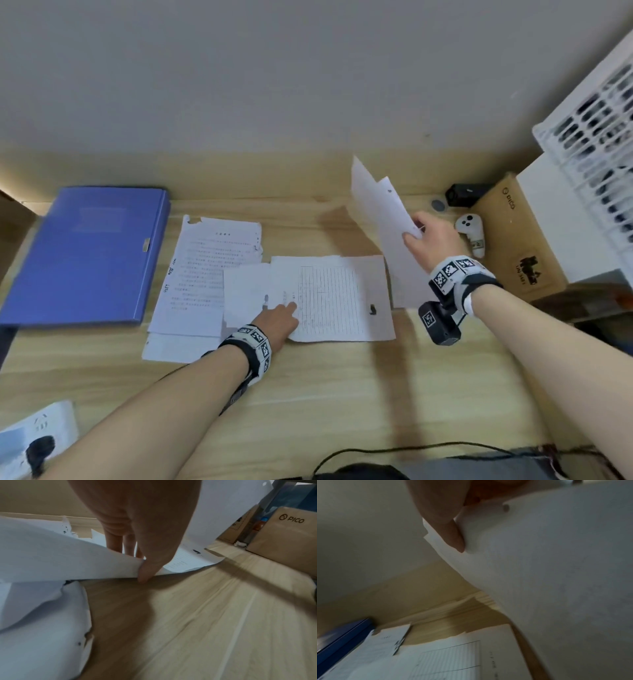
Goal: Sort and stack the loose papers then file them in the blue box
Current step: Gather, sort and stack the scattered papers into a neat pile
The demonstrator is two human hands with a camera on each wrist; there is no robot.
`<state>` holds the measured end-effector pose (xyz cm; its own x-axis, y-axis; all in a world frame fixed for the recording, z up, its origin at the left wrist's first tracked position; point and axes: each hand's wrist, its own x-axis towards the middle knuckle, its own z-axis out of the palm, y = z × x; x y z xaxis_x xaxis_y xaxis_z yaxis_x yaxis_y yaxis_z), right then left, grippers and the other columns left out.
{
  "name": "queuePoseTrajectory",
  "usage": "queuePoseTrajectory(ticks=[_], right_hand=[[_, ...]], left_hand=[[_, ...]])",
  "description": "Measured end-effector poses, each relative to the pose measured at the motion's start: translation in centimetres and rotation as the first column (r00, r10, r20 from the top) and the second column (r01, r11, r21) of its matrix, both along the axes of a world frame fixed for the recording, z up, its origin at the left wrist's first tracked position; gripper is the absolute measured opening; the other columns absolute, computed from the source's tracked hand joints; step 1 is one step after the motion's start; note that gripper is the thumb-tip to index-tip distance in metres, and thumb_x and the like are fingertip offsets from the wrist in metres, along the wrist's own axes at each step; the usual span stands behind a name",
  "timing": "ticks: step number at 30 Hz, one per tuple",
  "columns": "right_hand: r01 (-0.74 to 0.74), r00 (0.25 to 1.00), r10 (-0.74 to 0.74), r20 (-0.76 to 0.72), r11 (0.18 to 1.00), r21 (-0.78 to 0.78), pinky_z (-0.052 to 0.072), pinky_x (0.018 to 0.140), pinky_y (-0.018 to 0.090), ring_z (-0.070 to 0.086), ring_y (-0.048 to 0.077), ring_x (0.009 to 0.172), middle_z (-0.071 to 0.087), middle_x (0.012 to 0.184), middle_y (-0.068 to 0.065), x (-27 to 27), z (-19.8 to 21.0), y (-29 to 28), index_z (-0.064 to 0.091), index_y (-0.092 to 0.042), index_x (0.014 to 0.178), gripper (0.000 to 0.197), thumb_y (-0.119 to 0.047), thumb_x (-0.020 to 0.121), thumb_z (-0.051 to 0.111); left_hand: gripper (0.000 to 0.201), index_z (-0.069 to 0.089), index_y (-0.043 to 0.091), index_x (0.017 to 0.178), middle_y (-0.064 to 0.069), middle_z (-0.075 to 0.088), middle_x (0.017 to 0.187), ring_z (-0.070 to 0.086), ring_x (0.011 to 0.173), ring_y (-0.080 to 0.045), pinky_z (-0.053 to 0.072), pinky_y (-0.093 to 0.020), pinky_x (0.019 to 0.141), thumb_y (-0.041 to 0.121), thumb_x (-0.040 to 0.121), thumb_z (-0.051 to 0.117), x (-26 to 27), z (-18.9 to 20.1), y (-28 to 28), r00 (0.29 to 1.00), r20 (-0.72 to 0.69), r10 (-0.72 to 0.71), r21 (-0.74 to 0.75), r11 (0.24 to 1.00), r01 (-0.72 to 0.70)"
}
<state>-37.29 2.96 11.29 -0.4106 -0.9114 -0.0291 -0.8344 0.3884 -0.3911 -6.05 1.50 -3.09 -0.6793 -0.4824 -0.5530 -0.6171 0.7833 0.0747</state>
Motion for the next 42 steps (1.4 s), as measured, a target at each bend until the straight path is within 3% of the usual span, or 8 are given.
queuePoseTrajectory(ticks=[8, 12, 14, 17, 22, 32, 36, 42], right_hand=[[-0.144, 0.989, 0.140, 0.038, 0.978, 0.150, 0.044, 0.063, 0.028, 0.057, 0.012, 0.076, 0.061, 0.089, -0.012, 9.9, -6.1, 6.1, 0.061, -0.028, 0.083, 0.007, -0.021, 0.084, 0.059], [-0.208, 0.978, 0.186, 0.097, 0.920, 0.332, 0.048, 0.071, 0.030, 0.060, 0.015, 0.088, 0.060, 0.101, -0.008, 12.8, -11.4, 9.3, 0.063, -0.026, 0.088, 0.008, -0.019, 0.086, 0.059], [-0.237, 0.971, 0.199, 0.133, 0.875, 0.423, 0.047, 0.076, 0.030, 0.059, 0.017, 0.098, 0.056, 0.108, -0.007, 13.4, -13.6, 10.1, 0.064, -0.026, 0.094, 0.012, -0.022, 0.085, 0.058], [-0.259, 0.962, 0.183, 0.202, 0.844, 0.470, 0.047, 0.082, 0.031, 0.056, 0.015, 0.101, 0.047, 0.114, -0.007, 14.0, -15.2, 10.7, 0.065, -0.026, 0.100, 0.028, -0.045, 0.079, 0.063], [-0.302, 0.946, 0.191, 0.263, 0.815, 0.495, 0.050, 0.084, 0.035, 0.055, 0.011, 0.095, 0.045, 0.112, -0.009, 13.3, -15.2, 9.8, 0.062, -0.030, 0.102, 0.057, -0.076, 0.069, 0.054], [-0.280, 0.943, 0.194, 0.271, 0.903, 0.327, 0.048, 0.080, 0.031, 0.062, 0.018, 0.097, 0.063, 0.111, 0.000, 7.8, -13.2, 2.9, 0.066, -0.016, 0.109, 0.030, -0.040, 0.094, 0.052], [-0.203, 0.976, 0.161, 0.147, 0.917, 0.344, 0.045, 0.101, 0.042, 0.049, 0.023, 0.123, 0.051, 0.135, 0.004, 5.7, -13.9, -1.4, 0.051, -0.017, 0.132, 0.047, -0.035, 0.089, 0.061], [-0.215, 0.969, 0.247, 0.018, 0.802, 0.557, 0.042, 0.102, 0.044, 0.041, 0.029, 0.125, 0.049, 0.131, 0.007, 3.7, -16.5, -4.4, 0.049, -0.016, 0.132, 0.073, -0.050, 0.073, 0.075]], left_hand=[[0.049, 0.044, 0.005, 0.144, -0.006, 0.023, 0.160, 0.036, 0.141, -0.027, 0.036, -0.043, 0.111, 0.007, 0.094, 0.044, 3.9, -1.0, 3.3, 0.978, -0.182, 0.098, 0.080, 0.993, -0.085], [0.043, 0.051, 0.004, 0.134, -0.009, 0.031, 0.153, 0.042, 0.135, -0.031, 0.042, -0.041, 0.103, 0.001, 0.091, 0.047, 6.1, -1.3, 4.4, 0.959, -0.249, 0.138, 0.122, 0.986, -0.110], [0.030, 0.057, 0.007, 0.110, -0.008, 0.040, 0.140, 0.050, 0.120, -0.031, 0.050, -0.039, 0.087, -0.005, 0.083, 0.053, 6.9, -1.8, 4.7, 0.963, -0.245, 0.111, 0.128, 0.988, -0.081], [0.017, 0.058, 0.012, 0.093, -0.003, 0.044, 0.129, 0.054, 0.108, -0.026, 0.050, -0.035, 0.081, 0.003, 0.079, 0.056, 7.5, -2.0, 4.9, 0.971, -0.222, 0.086, 0.131, 0.990, -0.057], [0.027, 0.065, 0.012, 0.107, -0.001, 0.052, 0.127, 0.056, 0.105, -0.024, 0.046, -0.033, 0.083, 0.019, 0.086, 0.049, 6.8, -1.3, 4.2, 0.946, -0.269, 0.181, 0.142, 0.979, -0.147], [0.032, 0.048, 0.022, 0.127, 0.004, 0.061, 0.108, 0.060, 0.094, -0.019, 0.052, -0.035, 0.080, 0.024, 0.095, 0.043, 5.0, -1.0, 2.2, 0.734, -0.379, 0.564, 0.311, 0.824, -0.474], [0.037, 0.052, 0.021, 0.124, 0.002, 0.066, 0.105, 0.063, 0.093, -0.020, 0.049, -0.031, 0.075, 0.043, 0.096, 0.044, 3.5, -1.3, 2.0, 0.756, -0.224, 0.615, 0.254, 0.786, -0.564], [0.057, 0.049, 0.021, 0.125, 0.001, 0.060, 0.123, 0.057, 0.111, -0.020, 0.047, -0.034, 0.085, 0.054, 0.081, 0.064, 1.5, -1.8, 3.2, 0.714, -0.111, 0.692, 0.248, 0.715, -0.654]])
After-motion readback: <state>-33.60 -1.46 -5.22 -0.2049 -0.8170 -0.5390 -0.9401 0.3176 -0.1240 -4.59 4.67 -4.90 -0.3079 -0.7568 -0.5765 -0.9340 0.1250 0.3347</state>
